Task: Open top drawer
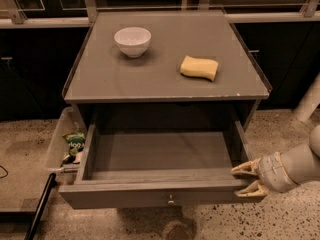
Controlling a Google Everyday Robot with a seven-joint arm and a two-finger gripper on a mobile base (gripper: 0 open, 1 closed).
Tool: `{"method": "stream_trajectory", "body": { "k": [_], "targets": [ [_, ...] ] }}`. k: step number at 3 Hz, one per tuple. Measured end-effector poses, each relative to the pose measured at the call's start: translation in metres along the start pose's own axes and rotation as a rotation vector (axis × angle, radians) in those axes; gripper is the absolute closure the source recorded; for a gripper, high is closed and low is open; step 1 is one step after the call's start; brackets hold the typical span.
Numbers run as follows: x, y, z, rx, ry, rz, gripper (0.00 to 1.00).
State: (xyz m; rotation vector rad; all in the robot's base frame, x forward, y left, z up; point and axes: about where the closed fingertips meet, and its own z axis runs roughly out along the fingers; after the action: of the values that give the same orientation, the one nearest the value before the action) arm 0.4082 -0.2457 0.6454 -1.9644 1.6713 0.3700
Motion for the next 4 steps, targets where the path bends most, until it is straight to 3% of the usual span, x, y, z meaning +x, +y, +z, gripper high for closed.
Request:
{"method": "stream_trajectory", "body": {
  "k": [2, 3, 4],
  "targets": [
    [0.0000, 0.0000, 0.0001, 0.000, 0.000, 0.000, 0.11],
    [0.0000, 0.0000, 0.0001, 0.000, 0.000, 0.000, 0.00],
    [-0.0031, -0.0015, 0.0030, -0.025, -0.019, -0.002, 0.00]
  ]
}}
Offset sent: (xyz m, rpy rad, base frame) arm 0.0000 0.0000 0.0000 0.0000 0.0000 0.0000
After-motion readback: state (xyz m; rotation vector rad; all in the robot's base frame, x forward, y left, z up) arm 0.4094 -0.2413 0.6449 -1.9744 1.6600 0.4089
